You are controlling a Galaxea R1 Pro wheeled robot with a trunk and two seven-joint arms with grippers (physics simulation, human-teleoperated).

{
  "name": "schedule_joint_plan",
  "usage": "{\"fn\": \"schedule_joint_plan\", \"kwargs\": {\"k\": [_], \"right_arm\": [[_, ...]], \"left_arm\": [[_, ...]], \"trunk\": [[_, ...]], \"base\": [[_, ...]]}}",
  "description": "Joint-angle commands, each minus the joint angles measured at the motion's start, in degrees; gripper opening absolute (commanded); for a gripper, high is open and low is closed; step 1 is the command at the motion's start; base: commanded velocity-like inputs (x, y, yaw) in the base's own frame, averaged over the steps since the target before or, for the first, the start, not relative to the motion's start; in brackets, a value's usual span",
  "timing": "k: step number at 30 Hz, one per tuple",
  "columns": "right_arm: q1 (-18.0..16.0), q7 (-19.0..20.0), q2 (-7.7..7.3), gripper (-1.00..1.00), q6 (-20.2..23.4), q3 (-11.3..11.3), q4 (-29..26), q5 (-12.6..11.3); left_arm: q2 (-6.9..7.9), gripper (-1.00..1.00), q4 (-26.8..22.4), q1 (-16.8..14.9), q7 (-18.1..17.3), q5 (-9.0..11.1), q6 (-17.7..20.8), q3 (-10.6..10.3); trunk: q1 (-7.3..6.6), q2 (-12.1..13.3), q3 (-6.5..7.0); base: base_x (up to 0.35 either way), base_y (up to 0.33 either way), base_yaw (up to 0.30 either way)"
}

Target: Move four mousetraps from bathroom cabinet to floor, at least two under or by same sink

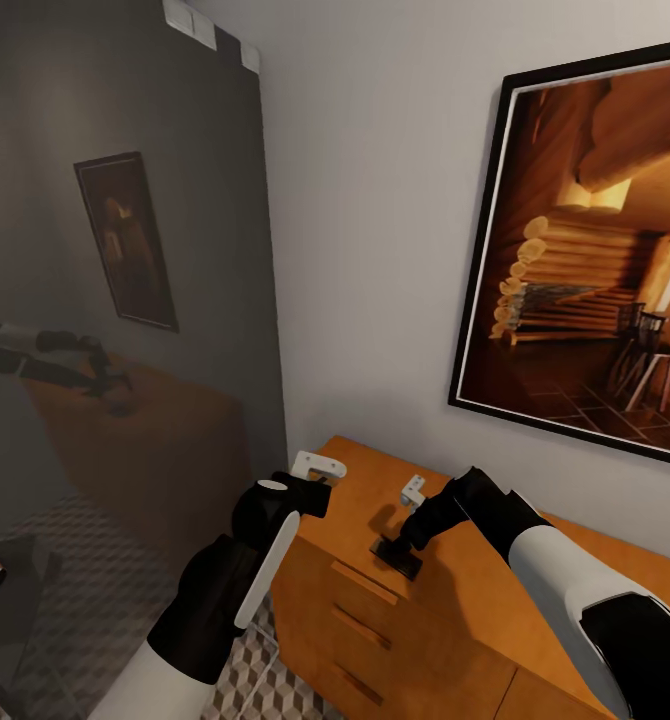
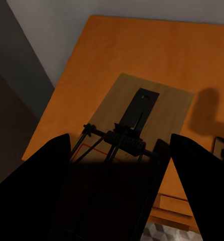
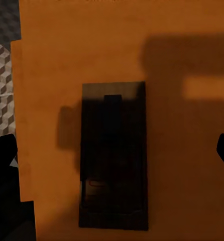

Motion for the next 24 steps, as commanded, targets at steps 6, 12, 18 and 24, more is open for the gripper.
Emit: {"fn": "schedule_joint_plan", "kwargs": {"k": [6,12,18,24], "right_arm": [[-0.04,0.27,-0.03,1.0,0.31,0.09,-0.12,0.26],[-0.04,0.28,-0.03,1.0,0.3,0.09,-0.07,0.26],[-0.04,0.02,-0.03,1.0,0.34,0.09,-0.06,0.28],[-0.04,-3.96,0.03,1.0,0.25,0.09,0.05,0.26]], "left_arm": [[0.0,-1.0,-0.04,-0.07,0.6,0.59,0.19,-0.05],[0.0,-1.0,-0.04,-0.07,0.6,0.59,0.19,-0.08],[-0.01,-1.0,-0.04,-0.07,0.6,0.59,0.19,-0.09],[-0.02,-1.0,-0.04,-0.07,0.6,0.59,0.19,-0.09]], "trunk": [[0.03,-0.12,-0.13],[0.03,-0.12,-0.13],[0.03,-0.12,-0.13],[0.03,-0.12,-0.13]], "base": [[0.0,0.003,0.0],[0.0,0.0,0.0],[0.0,0.0,0.0],[0.0,0.0,0.0]]}}
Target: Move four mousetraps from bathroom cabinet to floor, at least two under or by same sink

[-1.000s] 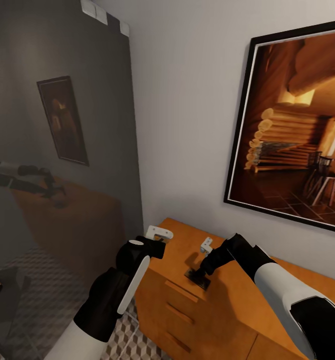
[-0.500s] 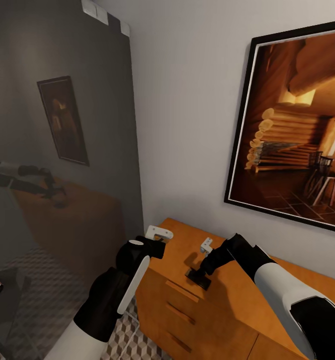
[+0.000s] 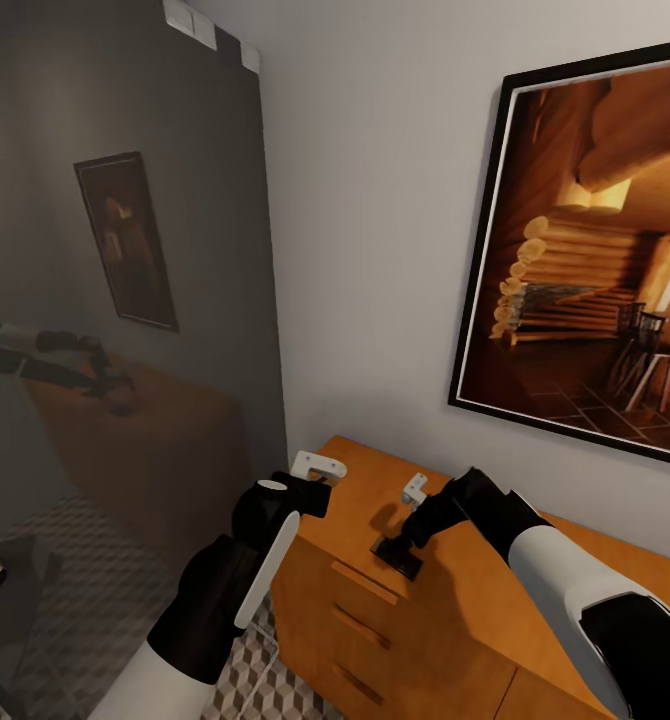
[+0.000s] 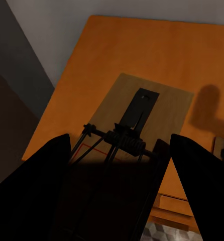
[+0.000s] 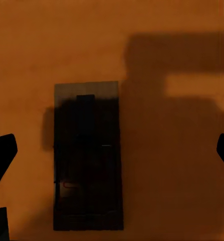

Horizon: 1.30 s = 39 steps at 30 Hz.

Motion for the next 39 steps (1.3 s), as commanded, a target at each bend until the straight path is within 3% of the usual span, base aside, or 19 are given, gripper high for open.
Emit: {"fn": "schedule_joint_plan", "kwargs": {"k": [1,10,39], "right_arm": [[-0.03,-0.24,0.13,1.0,0.19,0.08,-0.1,0.35],[-0.03,-0.93,1.09,1.0,0.09,0.08,0.76,0.35],[-0.03,-0.84,1.14,1.0,0.08,0.08,0.81,0.35]], "left_arm": [[-0.03,-1.0,-0.04,-0.07,0.6,0.59,0.19,-0.06],[0.01,-1.0,-0.04,-0.07,0.6,0.59,0.19,-0.05],[-0.05,-1.0,0.08,-0.07,0.04,0.67,0.29,-0.23]], "trunk": [[0.03,-0.12,-0.13],[0.03,-0.12,-0.13],[0.03,-0.12,-0.13]], "base": [[0.0,0.0,0.0],[0.0,0.0,0.0],[0.0,0.0,0.0]]}}
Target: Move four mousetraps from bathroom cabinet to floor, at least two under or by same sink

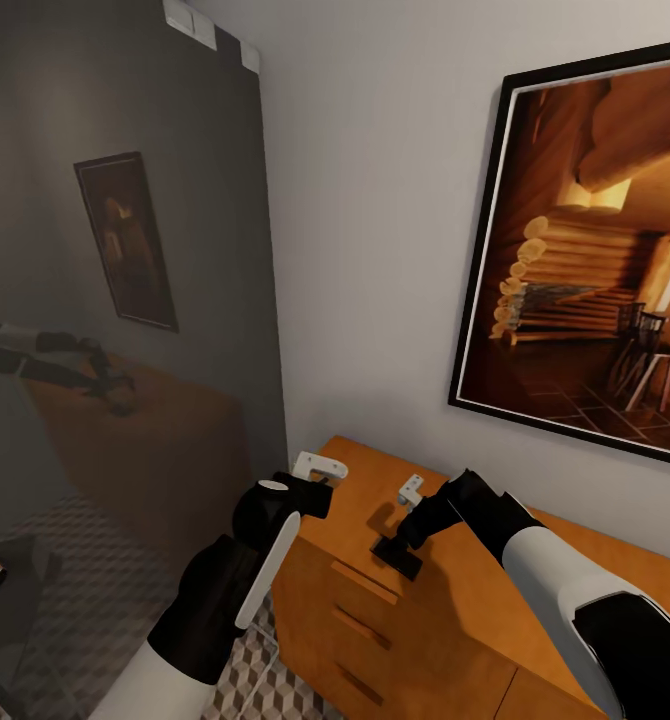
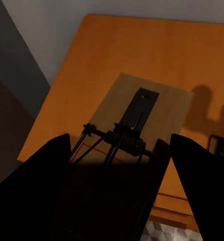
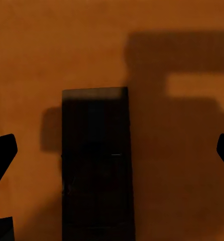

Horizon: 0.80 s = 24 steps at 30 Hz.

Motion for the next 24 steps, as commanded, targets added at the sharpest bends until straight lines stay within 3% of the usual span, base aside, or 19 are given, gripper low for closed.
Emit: {"fn": "schedule_joint_plan", "kwargs": {"k": [1,24], "right_arm": [[-0.03,0.33,-0.02,1.0,0.19,0.05,-0.14,0.4],[-0.03,0.52,0.36,1.0,0.87,0.47,1.03,0.66]], "left_arm": [[0.01,-1.0,-0.04,-0.07,0.59,0.6,0.21,-0.06],[0.17,-1.0,-0.12,-0.07,0.58,0.75,0.25,-0.08]], "trunk": [[0.03,-0.12,-0.13],[0.03,-0.12,-0.13]], "base": [[0.0,0.0,0.0],[0.0,0.0,0.0]]}}
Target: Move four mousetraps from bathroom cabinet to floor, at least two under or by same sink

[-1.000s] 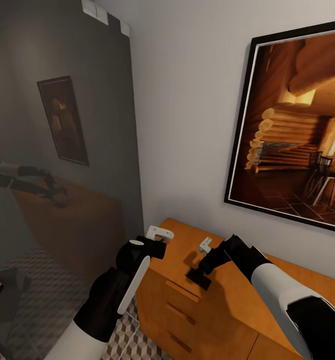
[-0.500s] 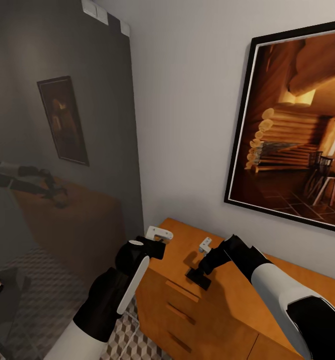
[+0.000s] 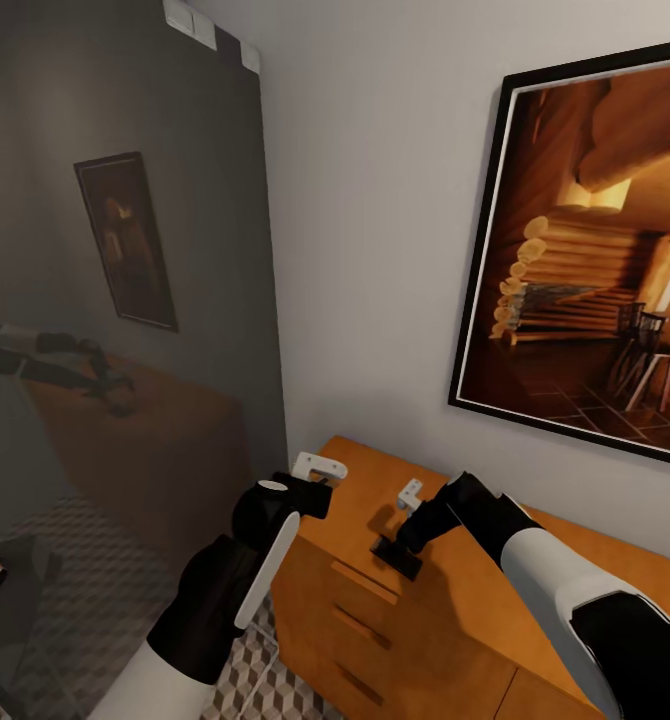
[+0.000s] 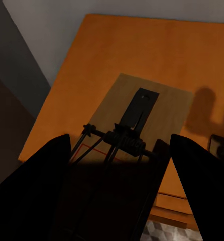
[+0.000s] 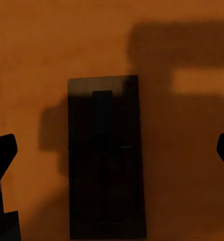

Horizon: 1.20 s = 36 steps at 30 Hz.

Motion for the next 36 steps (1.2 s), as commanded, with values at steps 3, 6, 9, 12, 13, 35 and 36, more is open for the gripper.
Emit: {"fn": "schedule_joint_plan", "kwargs": {"k": [3,6,9,12,13,35,36], "right_arm": [[-0.03,0.29,0.13,1.0,0.2,0.08,0.06,0.49],[-0.03,0.27,0.25,1.0,0.26,0.12,0.13,0.51],[-0.03,0.2,0.31,1.0,0.29,0.13,0.16,0.58],[-0.03,0.18,0.35,1.0,0.29,0.14,0.17,0.59],[-0.03,0.17,0.36,1.0,0.29,0.14,0.17,0.6],[-0.03,-0.41,0.39,1.0,2.04,0.2,0.53,1.35],[-0.03,-0.42,0.39,1.0,2.43,0.21,0.57,1.5]], "left_arm": [[-0.22,-1.0,-0.14,-0.07,0.59,0.69,0.21,-0.11],[-0.44,-1.0,-0.17,-0.07,0.61,0.74,0.22,-0.17],[-0.44,-1.0,-0.17,-0.07,0.62,0.77,0.22,-0.19],[-0.44,-1.0,-0.17,-0.07,0.63,0.75,0.22,-0.19],[-0.44,-1.0,-0.16,-0.07,0.63,0.76,0.22,-0.19],[-0.44,-1.0,-0.16,-0.07,0.63,0.69,0.22,-0.2],[-0.44,-1.0,-0.16,-0.07,0.63,0.68,0.22,-0.2]], "trunk": [[0.03,-0.12,-0.13],[0.03,-0.12,-0.13],[0.03,-0.12,-0.13],[0.03,-0.12,-0.13],[0.03,-0.12,-0.13],[0.03,-0.12,-0.13],[0.03,-0.12,-0.13]], "base": [[0.0,0.0,0.0],[0.0,0.0,0.0],[0.0,0.0,0.0],[0.0,0.0,0.0],[0.0,0.0,0.0],[0.0,0.0,0.0],[0.0,0.0,0.0]]}}
